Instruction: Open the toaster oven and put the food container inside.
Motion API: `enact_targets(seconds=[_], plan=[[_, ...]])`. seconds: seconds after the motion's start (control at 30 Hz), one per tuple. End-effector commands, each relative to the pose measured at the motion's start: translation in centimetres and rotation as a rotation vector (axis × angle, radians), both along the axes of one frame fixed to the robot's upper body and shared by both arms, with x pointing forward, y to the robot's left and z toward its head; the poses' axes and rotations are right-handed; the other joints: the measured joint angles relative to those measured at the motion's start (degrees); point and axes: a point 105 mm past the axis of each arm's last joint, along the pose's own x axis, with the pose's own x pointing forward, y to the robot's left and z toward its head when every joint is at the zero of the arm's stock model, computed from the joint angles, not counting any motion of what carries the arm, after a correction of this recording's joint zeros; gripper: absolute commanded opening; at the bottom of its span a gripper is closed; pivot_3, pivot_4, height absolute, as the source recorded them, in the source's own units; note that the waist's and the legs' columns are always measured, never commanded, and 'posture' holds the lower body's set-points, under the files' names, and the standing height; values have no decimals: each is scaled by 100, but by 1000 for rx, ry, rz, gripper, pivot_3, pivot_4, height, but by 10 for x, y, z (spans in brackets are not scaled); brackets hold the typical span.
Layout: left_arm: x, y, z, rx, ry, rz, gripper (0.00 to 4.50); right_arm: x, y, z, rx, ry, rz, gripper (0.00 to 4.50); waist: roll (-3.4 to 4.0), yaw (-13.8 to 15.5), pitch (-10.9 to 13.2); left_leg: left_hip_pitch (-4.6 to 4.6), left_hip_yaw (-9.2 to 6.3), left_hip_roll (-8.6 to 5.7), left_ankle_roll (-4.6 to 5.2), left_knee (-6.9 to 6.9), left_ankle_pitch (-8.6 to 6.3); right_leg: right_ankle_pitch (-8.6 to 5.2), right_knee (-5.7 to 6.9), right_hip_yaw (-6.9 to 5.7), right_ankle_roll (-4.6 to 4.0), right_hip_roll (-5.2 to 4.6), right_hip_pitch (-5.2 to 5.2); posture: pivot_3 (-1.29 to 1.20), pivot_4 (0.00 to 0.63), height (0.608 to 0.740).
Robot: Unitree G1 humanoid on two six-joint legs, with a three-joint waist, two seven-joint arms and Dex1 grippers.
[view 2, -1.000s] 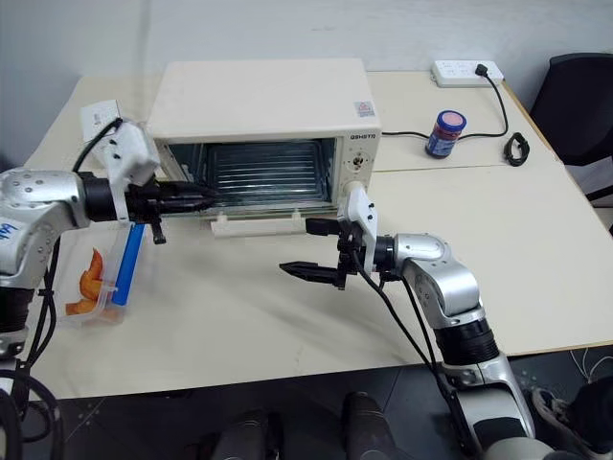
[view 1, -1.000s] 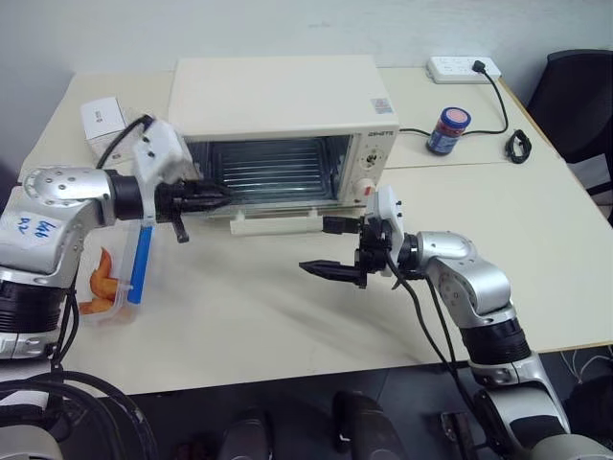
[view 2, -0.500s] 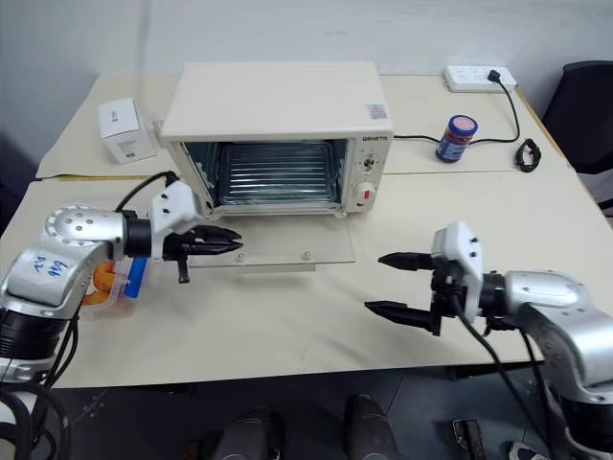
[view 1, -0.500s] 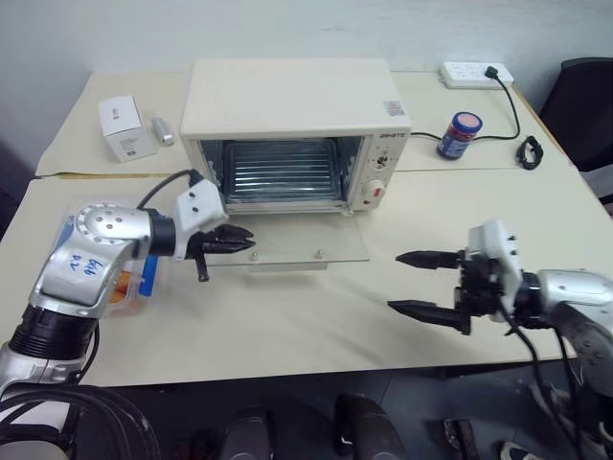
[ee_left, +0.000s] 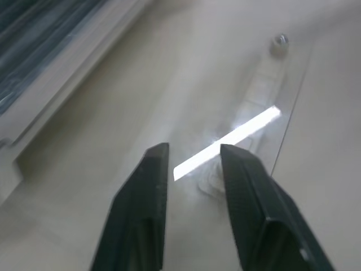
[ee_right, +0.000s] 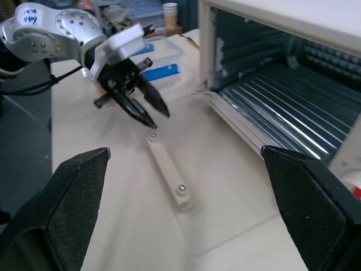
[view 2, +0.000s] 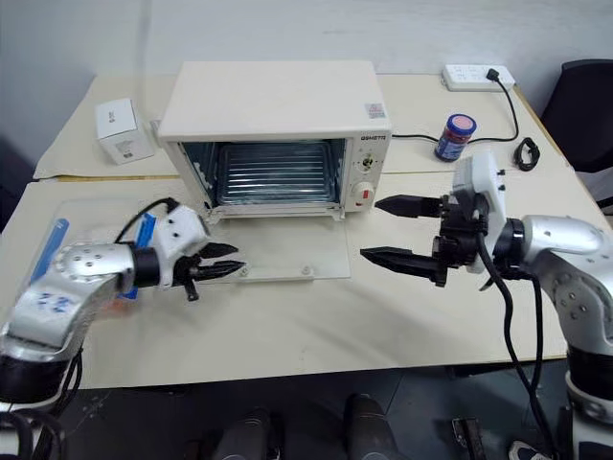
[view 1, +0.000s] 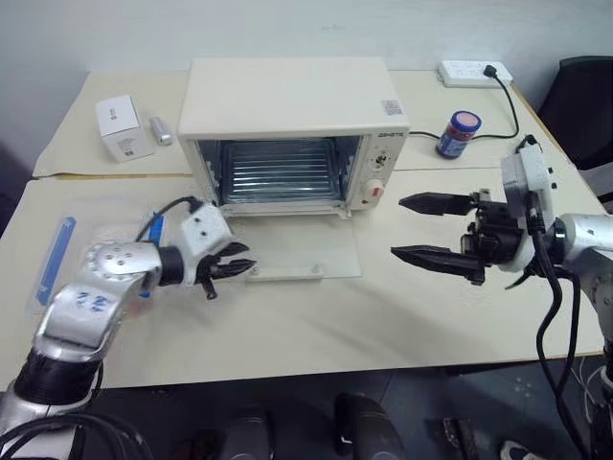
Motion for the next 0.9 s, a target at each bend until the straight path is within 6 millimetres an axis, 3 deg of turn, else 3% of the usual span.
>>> enact_targets(seconds=[0.03,0.13,0.23,0.37,0.47,0.57,0.77,0.9], plan=[[-30,21,47,-148,-111,185,2680,2,6,9,-20,-37,89,4500,0,1,0,0,-2,-1,0,1,0,0,1,1,0,-2,1,0,150,740],[-49,45,59,-305,-168,425,3563,12,14,9,-29,-37,154,4500,0,-3,0,2,-14,-5,1,6,0,2,0,-1,3,-5,8,0,150,740],[-60,73,44,-503,-194,690,4451,22,22,8,-38,-38,209,4500,-2,-2,-2,10,-15,-7,-2,10,1,2,3,-5,3,-4,21,0,150,740],[-90,87,14,-715,-175,943,4451,30,32,7,-37,-26,276,4500,-10,-44,-6,10,-62,-1,-2,7,1,2,8,2,3,-19,14,0,150,740],[-115,97,9,-855,-107,1127,4451,32,37,6,-40,-23,311,4500,-25,-83,-8,12,-68,23,0,-5,-4,-1,19,28,-3,-89,8,0,150,740],[-131,116,9,-944,-68,1329,4451,35,41,5,-37,-16,326,4500,-21,-3,-10,21,-79,6,3,6,2,-5,4,23,-11,-96,20,0,150,740],[-132,124,0,-1012,16,1524,4451,30,43,4,-32,-11,336,4500,-14,14,-12,91,-104,-28,17,-13,6,-13,-44,-17,-26,-86,118,0,150,740],[-113,124,-15,-1090,125,1568,4451,23,40,8,-9,-9,312,4500,-14,12,-12,91,-86,-42,15,-17,-11,-16,-47,-26,-32,-66,112,0,150,740]])
